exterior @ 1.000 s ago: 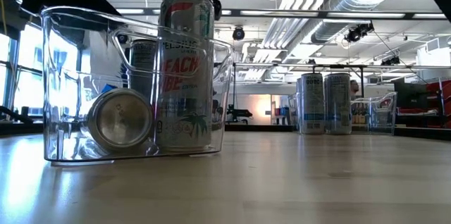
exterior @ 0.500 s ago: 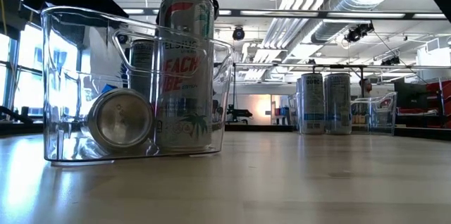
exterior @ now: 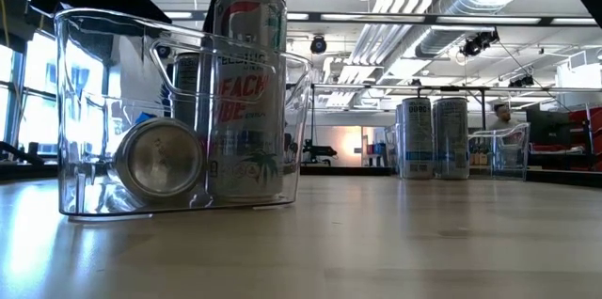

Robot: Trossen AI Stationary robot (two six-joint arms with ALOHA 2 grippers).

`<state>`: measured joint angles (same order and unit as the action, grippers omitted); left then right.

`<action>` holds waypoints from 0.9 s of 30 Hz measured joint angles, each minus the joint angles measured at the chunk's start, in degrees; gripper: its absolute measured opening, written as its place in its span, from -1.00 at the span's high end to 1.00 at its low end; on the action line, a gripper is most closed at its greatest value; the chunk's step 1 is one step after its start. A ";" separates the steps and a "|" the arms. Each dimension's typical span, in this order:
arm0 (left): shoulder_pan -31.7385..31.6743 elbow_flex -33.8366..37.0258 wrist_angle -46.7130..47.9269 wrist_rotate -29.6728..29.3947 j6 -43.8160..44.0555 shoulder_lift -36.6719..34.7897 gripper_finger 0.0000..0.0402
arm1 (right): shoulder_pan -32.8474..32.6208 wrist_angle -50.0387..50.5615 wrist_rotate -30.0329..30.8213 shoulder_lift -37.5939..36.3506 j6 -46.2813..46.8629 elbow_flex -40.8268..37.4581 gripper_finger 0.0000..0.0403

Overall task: Sort soda cans
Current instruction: Adjust all the white-pink soda cans into the center transparent bin

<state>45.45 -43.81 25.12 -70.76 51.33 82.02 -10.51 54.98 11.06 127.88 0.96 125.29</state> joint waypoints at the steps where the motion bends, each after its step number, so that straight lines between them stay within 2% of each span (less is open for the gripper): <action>1: 0.00 0.00 0.00 0.00 0.02 0.00 -0.57 | 0.25 -0.27 0.03 0.04 -0.19 0.00 -0.16; 9: 0.00 0.00 -0.13 0.00 0.04 0.00 -0.57 | 1.93 -3.84 2.20 0.06 -2.50 0.00 -0.16; 14: 0.00 0.00 -0.82 0.02 -0.19 0.00 -0.57 | 3.36 -4.06 0.82 0.20 -0.90 0.00 -0.17; 20: 0.07 0.00 -1.33 0.22 -0.90 0.00 -0.57 | 3.94 -4.14 -0.40 0.30 0.05 0.00 -0.38; 27: 1.88 -2.55 -1.08 1.21 -2.51 0.00 -0.57 | 3.75 -4.46 0.96 0.04 -1.11 2.79 -0.42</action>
<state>47.33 -46.36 24.04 -69.55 48.82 82.02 -6.75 50.51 12.01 127.92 -0.14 128.09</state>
